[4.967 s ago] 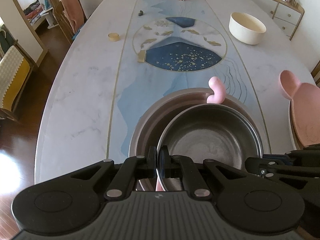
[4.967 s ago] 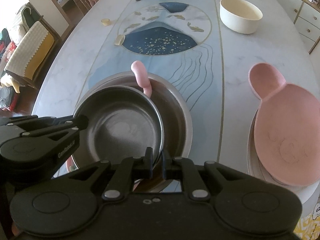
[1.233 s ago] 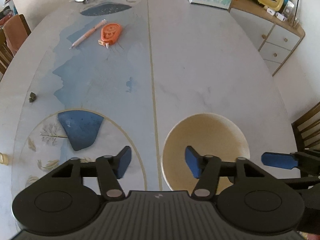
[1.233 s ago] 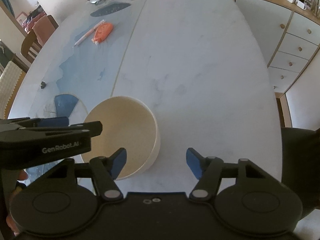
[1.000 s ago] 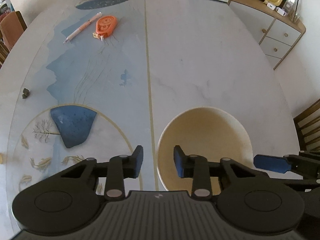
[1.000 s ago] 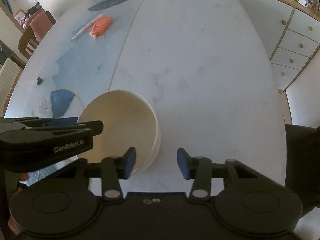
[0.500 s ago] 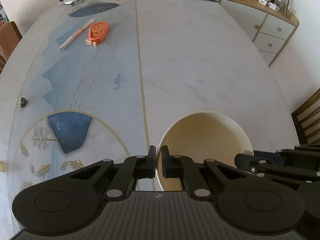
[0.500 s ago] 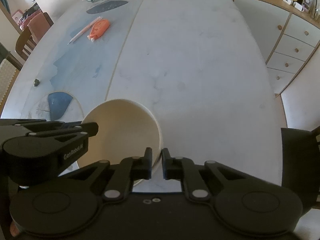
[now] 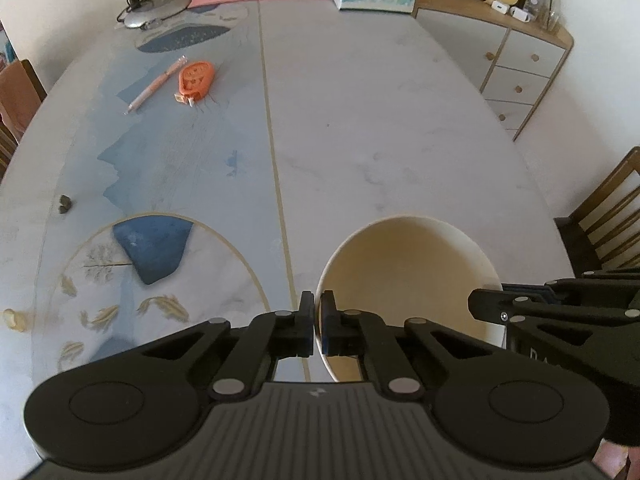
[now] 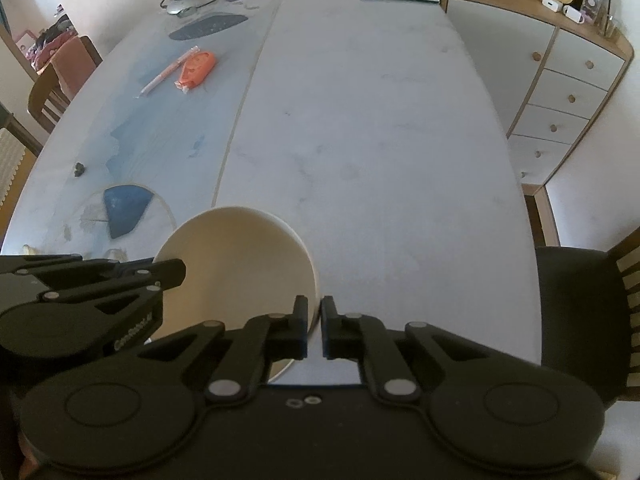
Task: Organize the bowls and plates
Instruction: 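Lift the cream bowl with both grippers and carry it over the pot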
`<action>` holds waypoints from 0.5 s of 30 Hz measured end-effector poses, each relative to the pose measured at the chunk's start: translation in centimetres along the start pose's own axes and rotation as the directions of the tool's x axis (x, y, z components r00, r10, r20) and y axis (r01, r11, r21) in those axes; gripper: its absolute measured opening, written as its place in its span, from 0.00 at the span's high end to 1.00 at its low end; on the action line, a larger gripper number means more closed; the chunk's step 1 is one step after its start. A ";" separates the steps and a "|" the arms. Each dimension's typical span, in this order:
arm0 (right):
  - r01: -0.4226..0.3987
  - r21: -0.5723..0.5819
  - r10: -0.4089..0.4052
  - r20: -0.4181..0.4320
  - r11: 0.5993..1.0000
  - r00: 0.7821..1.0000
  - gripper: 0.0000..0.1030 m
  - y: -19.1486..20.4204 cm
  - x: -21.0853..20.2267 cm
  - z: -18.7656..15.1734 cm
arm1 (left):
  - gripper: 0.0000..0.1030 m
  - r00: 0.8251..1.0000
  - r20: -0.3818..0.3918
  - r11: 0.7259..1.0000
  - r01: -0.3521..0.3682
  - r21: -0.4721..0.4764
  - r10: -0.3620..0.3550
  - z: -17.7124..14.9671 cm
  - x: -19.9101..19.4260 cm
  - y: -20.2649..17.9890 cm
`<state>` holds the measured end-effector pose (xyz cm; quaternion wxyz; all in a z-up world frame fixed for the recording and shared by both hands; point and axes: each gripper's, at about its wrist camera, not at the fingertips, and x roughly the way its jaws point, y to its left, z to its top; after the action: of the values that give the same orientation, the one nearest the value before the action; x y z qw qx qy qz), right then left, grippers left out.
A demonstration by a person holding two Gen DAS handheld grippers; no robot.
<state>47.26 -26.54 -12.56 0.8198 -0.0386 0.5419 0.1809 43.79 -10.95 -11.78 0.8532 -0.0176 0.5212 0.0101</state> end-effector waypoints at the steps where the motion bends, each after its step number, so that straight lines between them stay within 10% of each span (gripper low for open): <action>1: -0.001 0.002 0.001 0.002 1.000 1.000 0.94 0.1 -0.4 -0.2 | 0.98 1.000 0.005 1.000 0.001 0.002 -0.001 -0.1 -0.5 0.0; 15: -0.014 -0.021 0.016 0.080 1.000 0.997 0.94 3.5 -8.2 -4.0 | 0.98 0.997 0.080 1.000 -0.004 -0.007 0.005 -4.2 -9.7 1.4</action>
<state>39.77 -26.42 -6.35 0.8392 -0.0354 0.5068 0.1939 35.61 -9.75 -5.06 0.8733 -0.0189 0.4867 0.0144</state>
